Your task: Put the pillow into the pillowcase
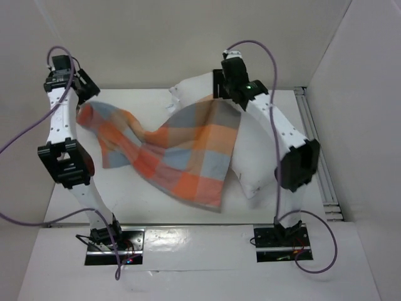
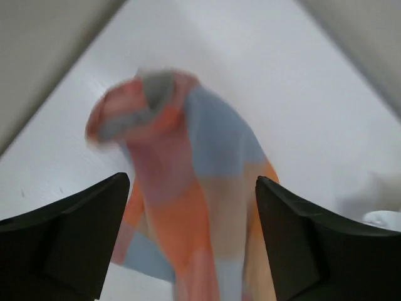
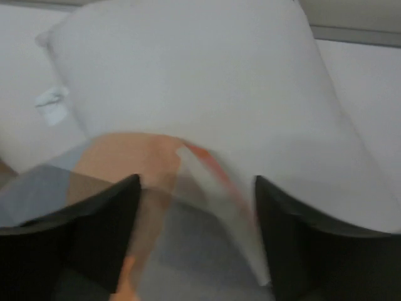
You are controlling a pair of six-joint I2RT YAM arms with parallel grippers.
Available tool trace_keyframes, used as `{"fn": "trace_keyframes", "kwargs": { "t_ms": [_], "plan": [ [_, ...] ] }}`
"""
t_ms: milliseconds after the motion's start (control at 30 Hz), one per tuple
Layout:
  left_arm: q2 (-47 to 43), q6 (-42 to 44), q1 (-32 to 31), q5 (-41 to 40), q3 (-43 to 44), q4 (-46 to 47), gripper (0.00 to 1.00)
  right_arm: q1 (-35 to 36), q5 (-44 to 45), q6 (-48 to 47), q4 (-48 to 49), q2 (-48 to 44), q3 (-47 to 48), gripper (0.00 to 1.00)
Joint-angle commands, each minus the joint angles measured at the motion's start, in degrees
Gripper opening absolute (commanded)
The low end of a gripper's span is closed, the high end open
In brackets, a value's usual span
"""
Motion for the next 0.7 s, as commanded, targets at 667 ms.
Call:
{"fn": "trace_keyframes", "kwargs": {
  "t_ms": [667],
  "plan": [
    [-1.2, -2.4, -38.9, 4.0, -39.1, 12.8, 0.97, -9.4, 4.6, 9.6, -10.4, -32.6, -33.5, 1.0]
  ]
}}
